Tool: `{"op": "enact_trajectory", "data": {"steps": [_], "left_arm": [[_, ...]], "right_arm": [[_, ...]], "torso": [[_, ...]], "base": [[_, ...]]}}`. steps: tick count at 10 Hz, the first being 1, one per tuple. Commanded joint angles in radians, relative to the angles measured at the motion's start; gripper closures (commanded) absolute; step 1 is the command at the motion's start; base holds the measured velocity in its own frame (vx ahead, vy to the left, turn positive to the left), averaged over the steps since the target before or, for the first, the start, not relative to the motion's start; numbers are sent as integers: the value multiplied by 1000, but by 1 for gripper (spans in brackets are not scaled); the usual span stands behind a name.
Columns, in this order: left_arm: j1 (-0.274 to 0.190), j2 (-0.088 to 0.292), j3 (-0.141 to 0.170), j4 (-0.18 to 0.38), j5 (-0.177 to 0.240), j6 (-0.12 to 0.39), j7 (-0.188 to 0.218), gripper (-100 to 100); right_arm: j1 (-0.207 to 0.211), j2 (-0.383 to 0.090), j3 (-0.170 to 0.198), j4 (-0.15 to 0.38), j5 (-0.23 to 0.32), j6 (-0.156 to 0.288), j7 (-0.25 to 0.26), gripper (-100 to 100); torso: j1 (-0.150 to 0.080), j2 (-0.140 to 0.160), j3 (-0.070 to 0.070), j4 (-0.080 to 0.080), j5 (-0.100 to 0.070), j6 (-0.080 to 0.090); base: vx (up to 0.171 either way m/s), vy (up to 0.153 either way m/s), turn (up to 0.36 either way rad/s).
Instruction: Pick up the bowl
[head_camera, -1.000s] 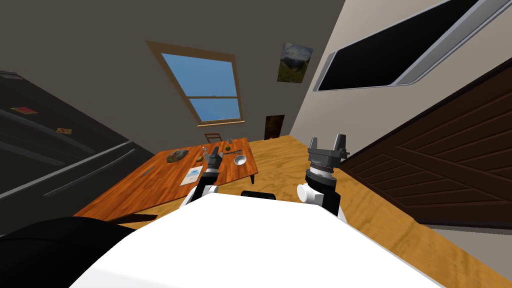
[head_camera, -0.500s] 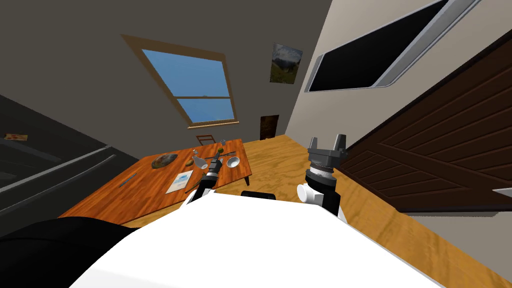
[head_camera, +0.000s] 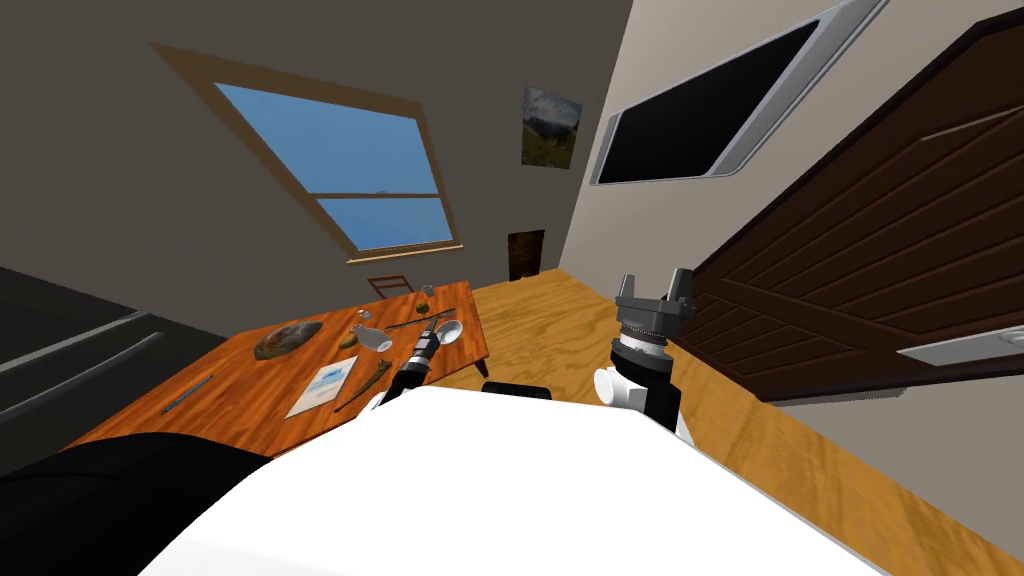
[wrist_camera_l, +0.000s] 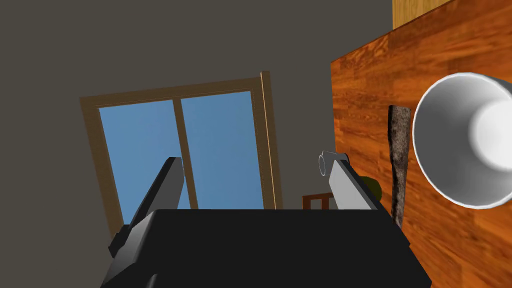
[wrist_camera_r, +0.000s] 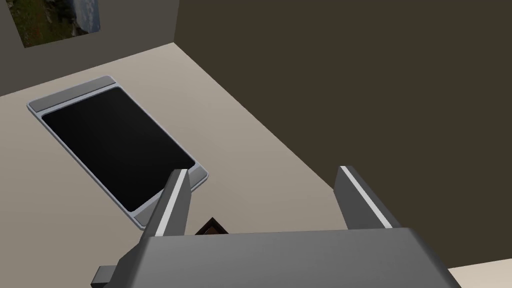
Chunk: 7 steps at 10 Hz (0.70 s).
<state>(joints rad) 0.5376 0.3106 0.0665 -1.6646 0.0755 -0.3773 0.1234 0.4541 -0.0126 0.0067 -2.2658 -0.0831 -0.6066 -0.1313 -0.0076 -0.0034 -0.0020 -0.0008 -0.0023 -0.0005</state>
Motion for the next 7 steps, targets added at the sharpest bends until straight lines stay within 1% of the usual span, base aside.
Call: {"op": "enact_trajectory", "data": {"steps": [1,2,3,4,5,6,7], "left_arm": [[-5,8,2,30,1,-2,10,-100],[0,28,1,67,-3,6,41,-100],[5,47,-2,107,-8,14,74,-100],[5,47,-2,132,-8,14,74,-100],[5,47,-2,138,-8,14,74,-100],[10,67,-5,176,-14,21,108,-100],[10,67,-5,192,-14,21,108,-100]], "right_arm": [[0,0,0,0,0,0,0,0],[0,0,0,0,0,0,0,0],[0,0,0,0,0,0,0,0],[0,0,0,0,0,0,0,0],[0,0,0,0,0,0,0,0],[0,0,0,0,0,0,0,0],[0,0,0,0,0,0,0,0]], "torso": [[0,0,0,0,0,0],[3,2,1,1,1,0],[3,2,1,1,1,0],[1,0,0,0,0,0],[2,0,0,0,0,0],[4,2,1,0,1,0],[3,2,1,1,1,0]], "base": [[37,-55,16],[62,-77,-144],[116,-110,-220],[99,-83,-69],[41,-43,19],[60,-79,-151],[59,-60,-78]]}}
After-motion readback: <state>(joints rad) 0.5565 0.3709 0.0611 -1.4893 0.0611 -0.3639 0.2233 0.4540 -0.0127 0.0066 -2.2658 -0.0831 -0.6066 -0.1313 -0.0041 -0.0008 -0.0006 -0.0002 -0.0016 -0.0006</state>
